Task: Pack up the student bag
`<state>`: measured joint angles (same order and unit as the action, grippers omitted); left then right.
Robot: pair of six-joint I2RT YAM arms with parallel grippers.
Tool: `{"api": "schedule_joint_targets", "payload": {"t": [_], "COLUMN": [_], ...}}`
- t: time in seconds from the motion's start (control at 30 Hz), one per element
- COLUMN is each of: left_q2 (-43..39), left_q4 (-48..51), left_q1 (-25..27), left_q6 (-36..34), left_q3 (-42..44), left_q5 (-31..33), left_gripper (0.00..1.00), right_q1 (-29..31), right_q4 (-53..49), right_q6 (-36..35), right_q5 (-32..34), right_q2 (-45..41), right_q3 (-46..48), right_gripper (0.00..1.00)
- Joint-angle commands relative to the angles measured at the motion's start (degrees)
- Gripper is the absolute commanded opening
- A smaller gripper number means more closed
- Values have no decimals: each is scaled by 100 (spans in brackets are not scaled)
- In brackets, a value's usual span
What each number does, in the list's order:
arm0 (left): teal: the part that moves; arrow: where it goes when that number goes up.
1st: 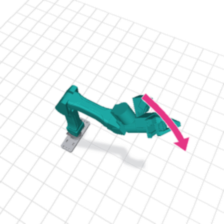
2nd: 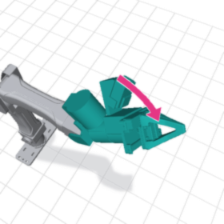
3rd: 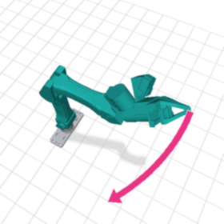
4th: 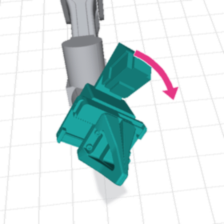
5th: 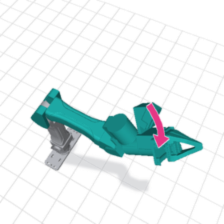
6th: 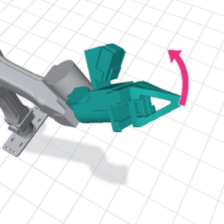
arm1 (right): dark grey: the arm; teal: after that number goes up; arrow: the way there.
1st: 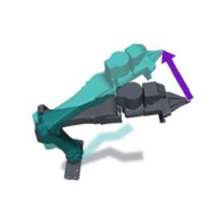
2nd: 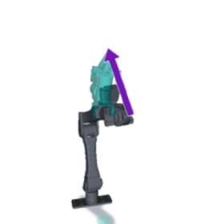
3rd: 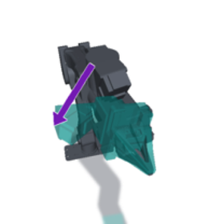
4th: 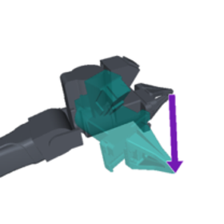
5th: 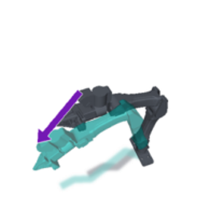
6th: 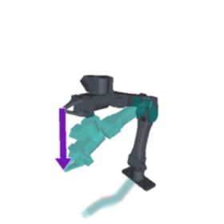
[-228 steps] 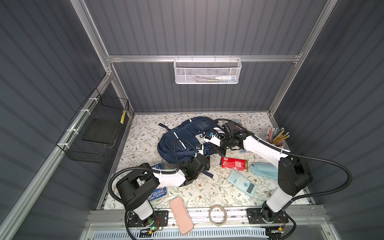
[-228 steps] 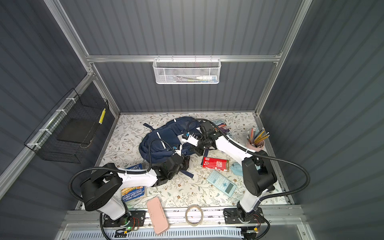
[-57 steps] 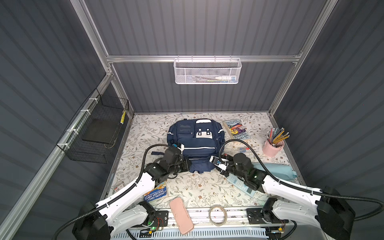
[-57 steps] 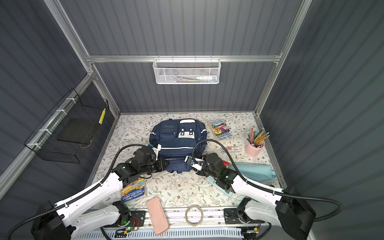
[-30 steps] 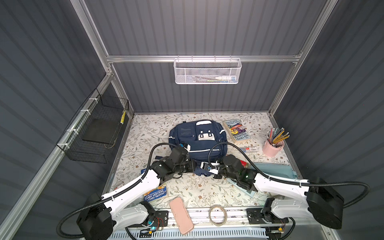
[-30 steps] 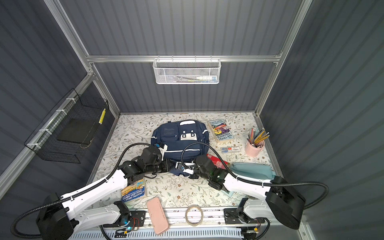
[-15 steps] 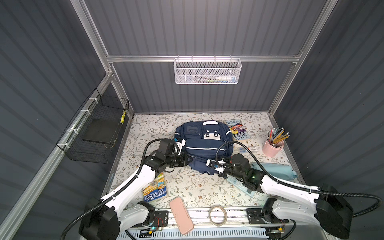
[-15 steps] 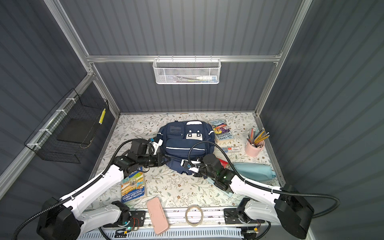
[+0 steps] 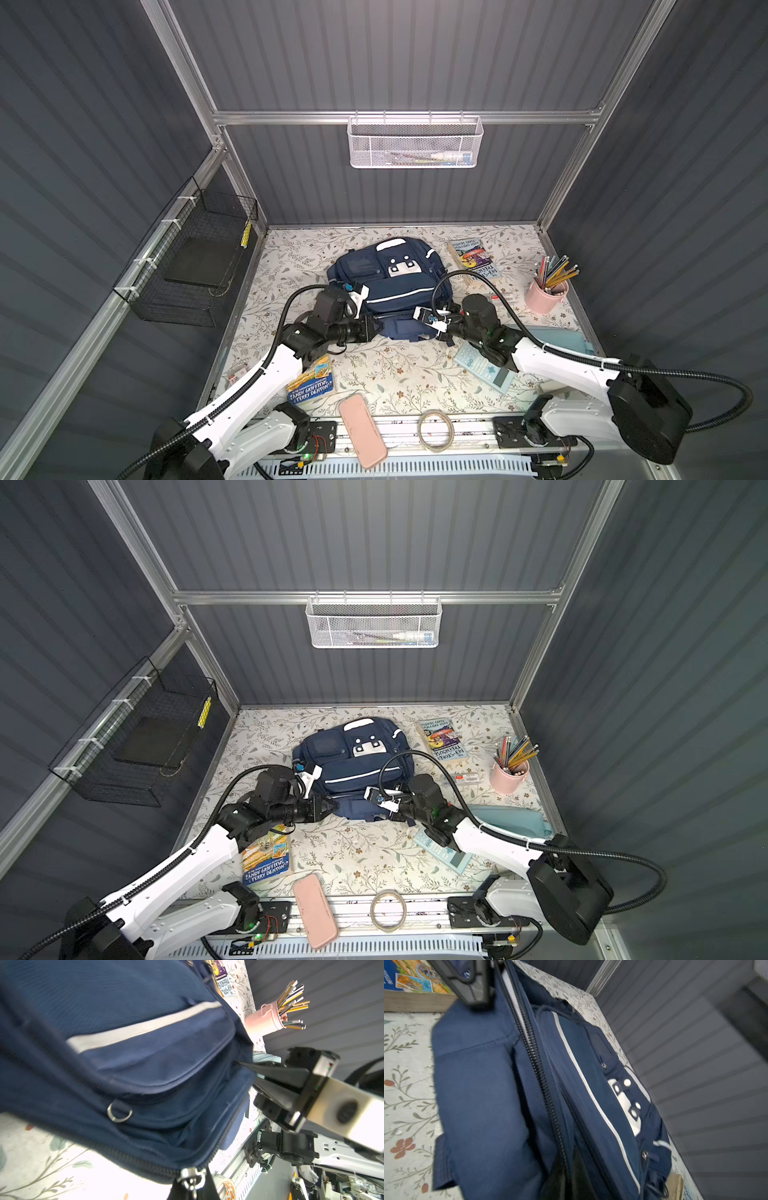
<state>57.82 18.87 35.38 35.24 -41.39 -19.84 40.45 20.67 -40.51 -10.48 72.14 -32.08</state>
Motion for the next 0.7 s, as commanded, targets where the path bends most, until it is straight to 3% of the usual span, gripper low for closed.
{"api": "schedule_joint_targets", "payload": {"t": [0.0, 0.17, 0.23, 0.37, 0.67], "left_q2": [-27, 428, 617, 799, 686], "left_q4": [-362, -836, -931, -1084, -1071], "left_q1": [204, 253, 330, 409, 415], "left_q6": [378, 446, 439, 455, 561], "left_q3": [5, -67, -154, -247, -294], "left_q5": [309, 141, 138, 54, -112], "left_gripper": [0, 0, 0, 0, 0], "right_q1": [-254, 309, 621, 859, 1122], "right_q4": [-567, -1061, -1191, -1166, -935], "right_q6": [150, 327, 425, 681, 678], "right_q5": [570, 501, 540, 352, 286], "right_q2": [-73, -591, -731, -554, 753], "right_q3": [-114, -97, -150, -321, -986], "right_gripper": [17, 44, 50, 54, 56]}}
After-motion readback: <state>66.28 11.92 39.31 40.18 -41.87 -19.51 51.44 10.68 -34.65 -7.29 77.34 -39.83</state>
